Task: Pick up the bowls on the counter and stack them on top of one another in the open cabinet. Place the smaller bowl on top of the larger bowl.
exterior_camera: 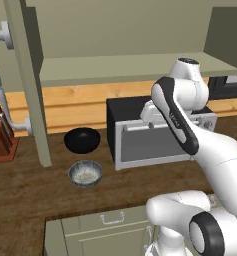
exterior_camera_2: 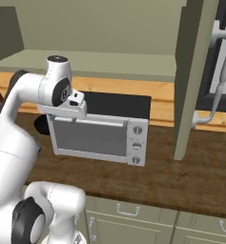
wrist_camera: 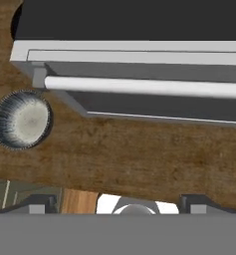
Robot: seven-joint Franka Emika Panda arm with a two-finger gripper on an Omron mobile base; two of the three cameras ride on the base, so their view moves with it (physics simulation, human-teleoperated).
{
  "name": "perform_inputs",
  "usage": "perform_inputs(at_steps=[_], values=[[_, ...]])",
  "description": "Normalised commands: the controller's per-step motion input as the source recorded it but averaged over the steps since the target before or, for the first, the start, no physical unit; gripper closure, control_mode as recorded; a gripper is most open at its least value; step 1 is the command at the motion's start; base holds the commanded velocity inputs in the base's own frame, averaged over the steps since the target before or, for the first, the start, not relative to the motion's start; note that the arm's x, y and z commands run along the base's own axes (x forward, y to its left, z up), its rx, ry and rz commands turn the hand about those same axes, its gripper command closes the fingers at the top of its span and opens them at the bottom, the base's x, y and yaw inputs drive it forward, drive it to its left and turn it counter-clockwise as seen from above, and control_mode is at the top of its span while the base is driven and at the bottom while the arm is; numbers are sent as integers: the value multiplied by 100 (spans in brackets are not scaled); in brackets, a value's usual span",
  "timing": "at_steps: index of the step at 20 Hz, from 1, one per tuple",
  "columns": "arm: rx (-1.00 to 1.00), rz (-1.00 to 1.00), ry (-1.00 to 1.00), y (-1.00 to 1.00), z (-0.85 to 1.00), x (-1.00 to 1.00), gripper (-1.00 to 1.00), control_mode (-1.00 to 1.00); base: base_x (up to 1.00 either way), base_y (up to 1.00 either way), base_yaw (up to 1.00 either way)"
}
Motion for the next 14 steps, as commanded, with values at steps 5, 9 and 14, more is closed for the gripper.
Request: perform_inputs(at_steps=[5, 9, 14], values=[[2, 0, 0, 34, -16, -55, -100, -100, 0, 0, 0], [1, 0, 0, 37, -32, -46, -100, -100, 0, 0, 0], [1, 0, 0, 53, -41, -15, -100, -100, 0, 0, 0]])
